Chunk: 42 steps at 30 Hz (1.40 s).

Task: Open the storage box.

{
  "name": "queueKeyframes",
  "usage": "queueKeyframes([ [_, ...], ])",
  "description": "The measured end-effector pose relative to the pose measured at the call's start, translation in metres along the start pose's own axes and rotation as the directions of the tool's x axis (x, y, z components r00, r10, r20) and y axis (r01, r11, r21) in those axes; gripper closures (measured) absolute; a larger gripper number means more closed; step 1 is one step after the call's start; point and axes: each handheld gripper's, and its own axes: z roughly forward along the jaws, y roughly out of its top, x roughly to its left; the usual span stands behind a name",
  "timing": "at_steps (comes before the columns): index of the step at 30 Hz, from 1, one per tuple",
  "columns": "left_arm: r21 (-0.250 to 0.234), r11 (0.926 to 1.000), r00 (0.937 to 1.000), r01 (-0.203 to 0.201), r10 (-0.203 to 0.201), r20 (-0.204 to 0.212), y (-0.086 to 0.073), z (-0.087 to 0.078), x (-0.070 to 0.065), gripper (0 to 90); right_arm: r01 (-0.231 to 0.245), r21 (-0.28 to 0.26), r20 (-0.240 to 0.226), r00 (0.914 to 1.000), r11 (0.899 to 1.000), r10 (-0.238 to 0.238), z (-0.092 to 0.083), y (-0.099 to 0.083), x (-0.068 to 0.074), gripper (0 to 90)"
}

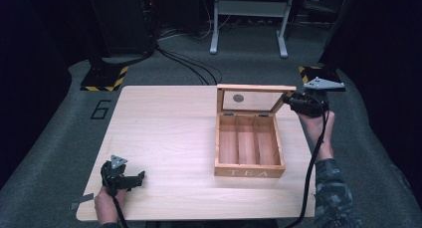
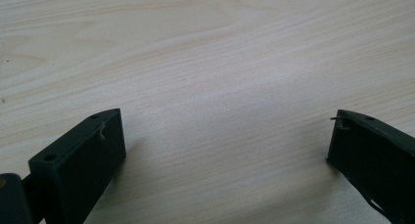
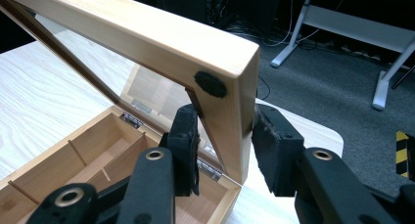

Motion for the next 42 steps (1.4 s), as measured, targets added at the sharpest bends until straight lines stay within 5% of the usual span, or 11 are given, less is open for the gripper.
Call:
queueKeyframes([
  [22,0.0,1.0,1.0,0.0,0.0,0.0,0.0,0.0,0.0,0.5,0.005,-0.003,0.0,1.0,1.0,-0.005,-0.004,-0.004,0.003,62.0],
  [42,-0.001,1.0,1.0,0.0,0.0,0.0,0.0,0.0,0.0,0.4,-0.009,-0.016,-0.005,0.9999,1.0,0.009,-0.019,-0.029,0.018,59.8],
])
